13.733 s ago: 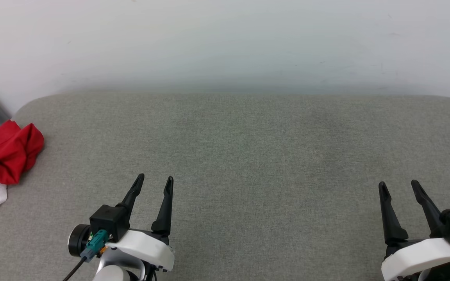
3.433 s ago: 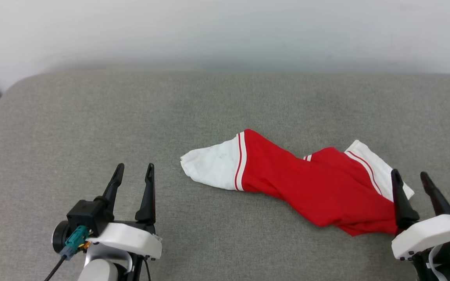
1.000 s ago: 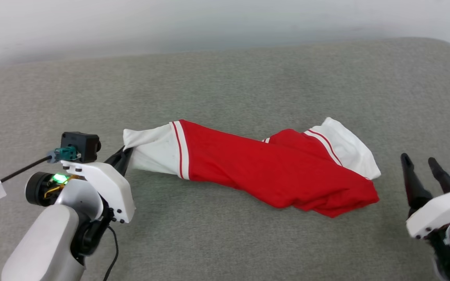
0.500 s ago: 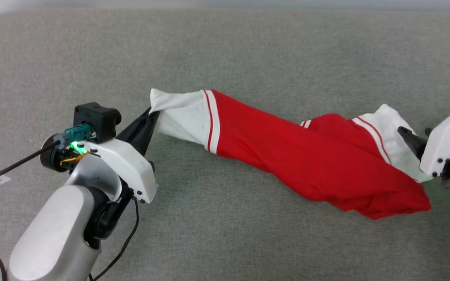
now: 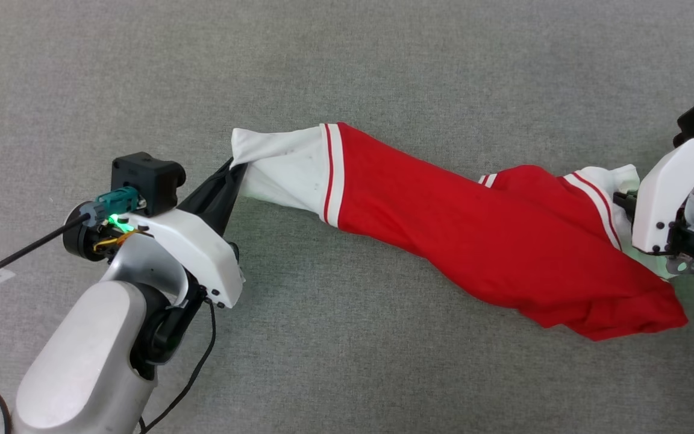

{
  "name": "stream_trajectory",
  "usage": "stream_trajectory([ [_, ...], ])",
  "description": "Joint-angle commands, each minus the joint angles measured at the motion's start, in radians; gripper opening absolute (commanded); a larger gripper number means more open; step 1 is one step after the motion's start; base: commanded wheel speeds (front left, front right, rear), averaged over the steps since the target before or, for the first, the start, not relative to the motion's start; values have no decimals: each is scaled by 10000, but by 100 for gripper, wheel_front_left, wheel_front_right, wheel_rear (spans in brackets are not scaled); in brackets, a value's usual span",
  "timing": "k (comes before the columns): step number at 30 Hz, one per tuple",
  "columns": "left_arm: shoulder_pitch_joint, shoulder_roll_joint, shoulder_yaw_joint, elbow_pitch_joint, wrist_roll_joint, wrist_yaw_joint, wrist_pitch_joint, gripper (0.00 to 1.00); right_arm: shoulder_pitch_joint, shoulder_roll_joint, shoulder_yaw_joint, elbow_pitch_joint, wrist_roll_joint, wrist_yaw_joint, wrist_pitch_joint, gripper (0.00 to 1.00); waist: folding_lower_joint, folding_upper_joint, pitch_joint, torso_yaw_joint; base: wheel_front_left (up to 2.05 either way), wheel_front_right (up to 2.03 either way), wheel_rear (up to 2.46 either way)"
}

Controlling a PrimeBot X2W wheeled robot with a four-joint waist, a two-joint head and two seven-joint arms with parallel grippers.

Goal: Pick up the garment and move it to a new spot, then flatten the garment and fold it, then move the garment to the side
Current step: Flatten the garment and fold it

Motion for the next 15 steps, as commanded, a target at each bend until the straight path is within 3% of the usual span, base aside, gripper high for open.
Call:
stream_trajectory([
  [1, -12, 21, 42, 83, -40, 23, -75, 0, 338, 66, 263, 293, -7, -3, 12, 0, 0, -1, -156, -67, 0, 0, 0],
  [8, -167, 144, 404, 534, -203, 195, -251, 0, -124, -533, 456, -742, -846, -5, -1225, 0, 0, -1, -959, -452, 0, 0, 0],
  [15, -1154, 44, 750, 1372, -339, 107, -476, 0, -536, -398, -465, -1629, -1857, -6, -2471, 0, 0, -1, -1694, -770, 0, 0, 0],
])
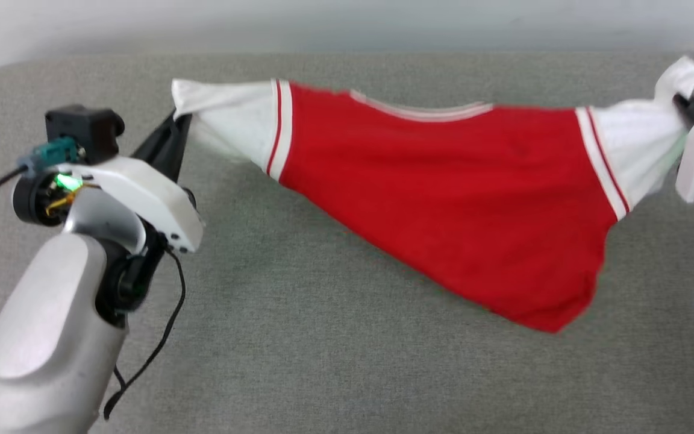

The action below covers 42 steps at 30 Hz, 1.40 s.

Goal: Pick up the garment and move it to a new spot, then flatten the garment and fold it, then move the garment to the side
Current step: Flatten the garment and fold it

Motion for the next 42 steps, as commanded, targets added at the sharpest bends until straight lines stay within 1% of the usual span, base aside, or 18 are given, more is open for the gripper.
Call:
stream_trajectory([
  [1, -424, -63, 85, 280, -37, -85, -125, 0, -257, 116, -214, -124, -146, -12, -203, 0, 0, 0, -316, -186, 0, 0, 0],
  [6, -1815, -308, 186, 1427, -73, -368, -381, 0, -929, 319, -554, -287, -452, -14, -767, 0, 0, 0, -475, -325, 0, 0, 0],
  [12, -3904, -570, 324, 2678, 123, -487, -854, 0, -2238, 458, -631, -278, -476, -12, -1542, 0, 0, 0, -211, -411, 0, 0, 0],
  [18, -6198, -505, 601, 3835, 371, -576, -1483, 0, -4069, 532, -482, -96, -595, -12, -2623, 0, 0, 0, 565, -511, 0, 0, 0],
  [22, -7739, -350, 710, 4420, 598, -632, -1911, 0, -5442, 512, -323, 24, -680, -12, -3364, 0, 0, 0, 1340, -588, 0, 0, 0],
  [29, -10030, -105, 798, 5097, 946, -752, -2474, 0, -7768, 489, -59, 475, -796, -14, -4128, 0, 0, 0, 2664, -720, 0, 0, 0],
  [35, -11177, 58, 885, 5429, 956, -856, -2788, 0, -9135, 770, 244, 711, -967, -12, -4585, 0, 0, 0, 3744, -889, 0, 0, 0],
  [42, -11452, 133, 861, 5940, 910, -1005, -3017, 0, -9580, 1188, 476, 1109, -1050, -12, -4901, 0, 0, 0, 4487, -992, 0, 0, 0],
])
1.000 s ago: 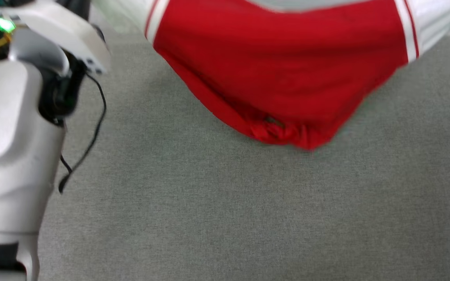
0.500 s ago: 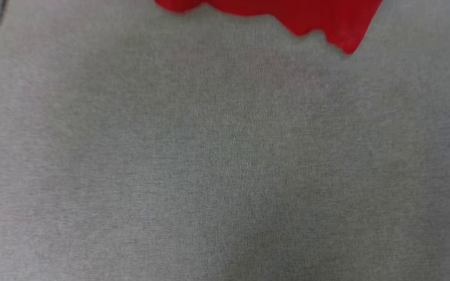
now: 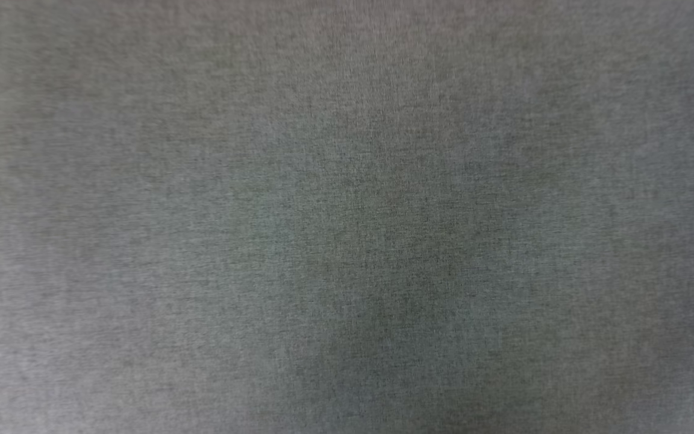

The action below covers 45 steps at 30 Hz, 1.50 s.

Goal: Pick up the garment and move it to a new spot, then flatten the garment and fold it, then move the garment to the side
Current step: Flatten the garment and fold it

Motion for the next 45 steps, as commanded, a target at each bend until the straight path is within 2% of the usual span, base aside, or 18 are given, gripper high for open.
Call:
stream_trajectory([
  [1, -110, -25, -16, 106, -62, -66, -116, 0, -82, 73, 23, 109, -69, -14, -73, 0, -2, 0, 346, -78, 0, 0, 0],
  [8, 269, -216, -52, 926, -313, -360, -594, 0, 416, 523, 132, 870, 320, -12, -219, 0, -2, 0, 666, -11, 0, 0, 0],
  [13, 1187, -464, -66, 1455, -622, -573, -992, 0, 1369, 719, 239, 1829, 745, -12, -166, 0, -2, 0, 314, 104, 0, 0, 0],
  [18, 2992, -680, 39, 1514, -971, -693, -1292, 0, 2977, 755, 785, 2393, 1263, -11, -402, 0, -2, 0, -495, 227, 0, 0, 0],
  [22, 4922, -900, 277, 975, -1202, -745, -1348, 0, 4639, 667, 1187, 2534, 1908, -12, -727, 0, -2, 0, -1386, 325, 0, 0, 0],
  [33, 10982, -1415, 1835, -1866, -787, -680, -1351, 0, 9387, 217, 2051, 1395, 3418, -12, -1281, 0, -2, 0, -3663, 341, 0, 0, 0],
  [41, 14404, -1657, 2087, -3224, -463, -297, -1343, 0, 12786, 109, 1513, -194, 3613, -11, -1290, 0, -2, 0, -4871, 323, 0, 0, 0],
  [45, 15764, -1701, 2019, -3846, -485, -50, -1085, 0, 14517, 140, 905, -1133, 3638, -11, -1149, 0, -2, 0, -5316, 379, 0, 0, 0],
])
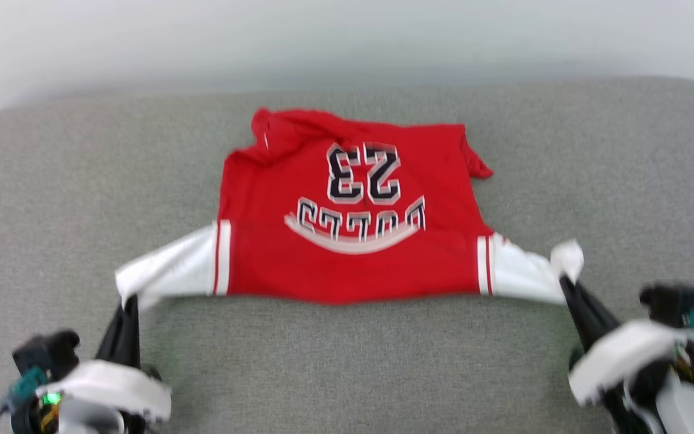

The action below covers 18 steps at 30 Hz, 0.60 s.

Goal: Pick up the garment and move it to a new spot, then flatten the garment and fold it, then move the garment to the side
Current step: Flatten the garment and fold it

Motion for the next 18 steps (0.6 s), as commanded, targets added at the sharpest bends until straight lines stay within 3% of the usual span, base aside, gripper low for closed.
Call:
stream_trajectory([
  [1, 469, -9, -3, -256, -45, 103, 133, 0, 750, 71, -265, -376, -71, -7, 86, 0, 4, 0, -388, 57, 0, 0, 0],
  [12, 2746, 173, 87, -1998, 51, 1043, 900, 0, 4655, 814, -1951, -2588, -1435, -10, 1670, 0, 4, 0, -894, 342, 0, 0, 0],
  [13, 2848, 177, 101, -2143, 60, 1096, 905, 0, 4805, 910, -2089, -2717, -1556, -10, 1847, 20, 4, 0, -900, 371, 0, 0, 0],
  [14, 2933, 175, 80, -2259, 90, 1138, 929, 0, 4922, 1021, -2173, -2844, -1631, -9, 2010, 46, 4, 0, -902, 397, 0, 0, 0],
  [15, 2976, 143, 53, -2408, 112, 1177, 888, 0, 4960, 1095, -2263, -3001, -1666, -9, 2140, 100, 4, 0, -894, 441, 0, 0, 0],
  [18, 2895, 28, -153, -2839, 222, 1198, 791, 0, 4625, 1248, -2644, -3504, -1675, -9, 2208, 100, 4, 0, -788, 620, 0, 0, 0],
])
